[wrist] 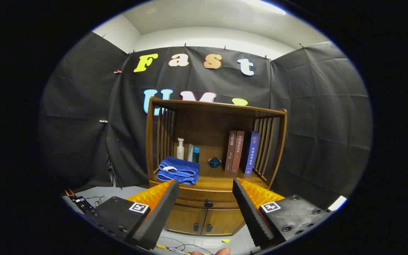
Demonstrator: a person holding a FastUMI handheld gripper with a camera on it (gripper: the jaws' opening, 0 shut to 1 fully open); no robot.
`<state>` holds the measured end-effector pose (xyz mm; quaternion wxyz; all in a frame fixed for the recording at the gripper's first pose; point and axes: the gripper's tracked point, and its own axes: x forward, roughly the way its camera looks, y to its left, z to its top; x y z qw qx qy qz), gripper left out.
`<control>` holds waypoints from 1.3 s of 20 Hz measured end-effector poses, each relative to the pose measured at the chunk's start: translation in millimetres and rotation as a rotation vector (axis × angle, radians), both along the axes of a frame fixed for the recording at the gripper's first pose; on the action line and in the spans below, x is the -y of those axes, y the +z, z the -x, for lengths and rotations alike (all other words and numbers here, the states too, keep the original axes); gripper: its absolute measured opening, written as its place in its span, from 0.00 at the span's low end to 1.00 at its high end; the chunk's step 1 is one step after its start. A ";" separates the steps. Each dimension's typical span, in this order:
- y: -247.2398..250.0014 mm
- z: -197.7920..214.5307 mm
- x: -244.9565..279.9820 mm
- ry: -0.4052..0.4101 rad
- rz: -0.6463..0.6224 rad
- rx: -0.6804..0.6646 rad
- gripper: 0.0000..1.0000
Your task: Pull open the drawer, take out the items inside it, and place them on the countertop above the cabinet.
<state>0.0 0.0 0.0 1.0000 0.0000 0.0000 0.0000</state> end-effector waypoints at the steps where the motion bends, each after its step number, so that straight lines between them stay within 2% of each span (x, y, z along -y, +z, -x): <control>1: 1.5 -0.2 0.3 0.001 -0.004 0.001 0.98; 13: 22.5 -1.8 22.4 -0.059 -0.063 0.030 0.98; 17: 29.6 2.2 23.7 -0.048 -0.118 0.047 0.98; 26: 31.7 3.0 28.6 -0.061 -0.100 0.064 0.98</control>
